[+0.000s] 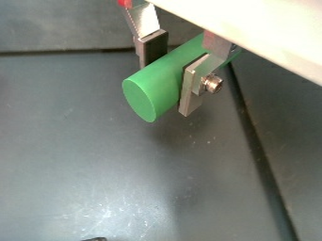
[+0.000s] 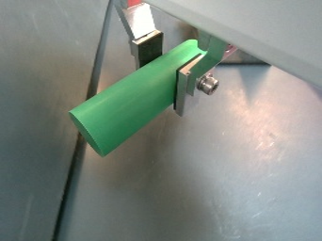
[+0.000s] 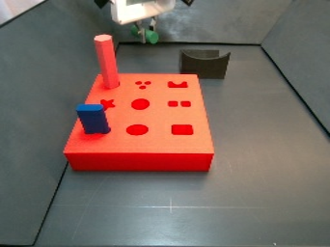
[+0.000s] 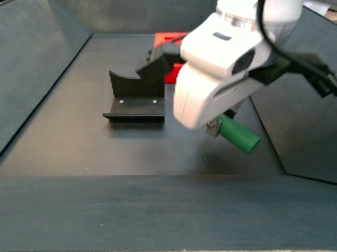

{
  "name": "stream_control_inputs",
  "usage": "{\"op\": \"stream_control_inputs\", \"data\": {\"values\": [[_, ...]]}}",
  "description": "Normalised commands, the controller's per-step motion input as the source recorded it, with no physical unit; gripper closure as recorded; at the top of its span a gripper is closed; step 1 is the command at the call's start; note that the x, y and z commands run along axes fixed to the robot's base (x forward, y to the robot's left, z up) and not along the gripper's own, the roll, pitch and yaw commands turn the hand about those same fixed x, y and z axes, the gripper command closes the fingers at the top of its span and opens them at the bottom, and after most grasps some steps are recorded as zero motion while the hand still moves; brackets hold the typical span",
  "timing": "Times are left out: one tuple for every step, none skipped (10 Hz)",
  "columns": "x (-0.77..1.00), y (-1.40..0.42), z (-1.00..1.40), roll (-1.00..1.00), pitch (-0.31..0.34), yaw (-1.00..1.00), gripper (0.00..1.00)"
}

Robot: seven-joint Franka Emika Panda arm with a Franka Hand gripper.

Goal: Pick up the round object. Move up. Place the round object on the fixture. Regrasp the round object. Move to above the board. Insert the round object.
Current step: Place the round object on the fixture.

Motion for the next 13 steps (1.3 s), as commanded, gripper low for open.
{"op": "stream_control_inputs", "data": {"values": [[0.0, 0.0, 1.0, 0.0, 0.0, 0.0, 1.0], [0.0, 0.0, 1.0, 0.02, 0.016, 0.0, 1.0], [-0.01, 0.0, 1.0, 0.04, 0.039, -0.01, 1.0], [-0.01, 0.0, 1.0, 0.05, 0.064, -0.01, 1.0], [-0.02, 0.0, 1.0, 0.07, 0.099, -0.01, 1.0], [-0.02, 0.0, 1.0, 0.08, 0.117, -0.01, 1.0], [-0.02, 0.0, 1.0, 0.09, 0.126, 0.0, 1.0], [-0.03, -0.01, 1.0, 0.12, 0.141, 0.01, 1.0], [-0.03, -0.01, 1.0, 0.12, 0.144, 0.02, 1.0], [-0.03, -0.01, 1.0, 0.13, 0.142, 0.03, 1.0], [-0.03, -0.01, 0.96, 0.12, 0.143, 0.03, 1.0], [-0.02, -0.01, 0.83, 0.12, 0.133, 0.03, 1.0], [-0.02, -0.01, 0.75, 0.11, 0.129, 0.03, 1.0]]}}
